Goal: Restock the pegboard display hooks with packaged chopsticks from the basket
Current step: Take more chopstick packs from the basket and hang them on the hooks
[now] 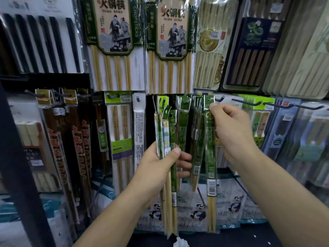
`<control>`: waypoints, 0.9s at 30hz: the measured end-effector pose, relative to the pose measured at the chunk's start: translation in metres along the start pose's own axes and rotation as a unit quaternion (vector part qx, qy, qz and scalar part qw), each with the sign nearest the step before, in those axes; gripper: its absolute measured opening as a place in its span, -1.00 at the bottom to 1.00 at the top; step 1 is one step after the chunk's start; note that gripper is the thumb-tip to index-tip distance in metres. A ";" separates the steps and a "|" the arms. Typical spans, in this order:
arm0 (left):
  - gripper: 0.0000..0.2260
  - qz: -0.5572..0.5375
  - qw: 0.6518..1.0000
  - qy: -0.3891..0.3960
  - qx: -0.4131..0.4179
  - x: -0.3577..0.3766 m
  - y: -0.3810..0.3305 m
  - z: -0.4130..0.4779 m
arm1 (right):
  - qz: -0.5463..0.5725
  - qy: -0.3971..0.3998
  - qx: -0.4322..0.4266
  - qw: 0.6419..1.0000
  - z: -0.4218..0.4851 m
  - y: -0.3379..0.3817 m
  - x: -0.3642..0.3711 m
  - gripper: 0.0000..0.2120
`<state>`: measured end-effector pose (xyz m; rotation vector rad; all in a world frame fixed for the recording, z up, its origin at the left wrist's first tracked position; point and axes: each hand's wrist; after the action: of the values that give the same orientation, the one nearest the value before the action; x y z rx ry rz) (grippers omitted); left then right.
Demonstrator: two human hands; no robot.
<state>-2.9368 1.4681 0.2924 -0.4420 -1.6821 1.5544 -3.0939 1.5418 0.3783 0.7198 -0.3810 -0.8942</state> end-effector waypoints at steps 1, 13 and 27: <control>-0.91 0.000 1.000 0.003 0.000 0.001 0.000 0.000 | -0.002 -0.001 -0.002 1.000 0.000 -0.001 0.000 -0.52; -0.91 0.011 1.000 0.005 0.006 0.001 0.000 -0.001 | -0.011 -0.007 -0.014 1.000 0.001 -0.013 0.000 -0.62; -0.89 0.021 1.000 0.005 0.009 0.000 0.000 0.000 | -0.045 -0.010 -0.030 0.998 0.005 -0.019 0.002 -0.56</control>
<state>-2.9369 1.4685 0.2924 -0.4778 -1.6605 1.5932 -3.1065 1.5298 0.3682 0.6775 -0.3402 -0.9944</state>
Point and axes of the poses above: each hand's wrist, its own z-axis towards the middle knuckle, its own x-axis out of the palm, y = z × x, and after that the axes turned 14 degrees about -x, right-handed
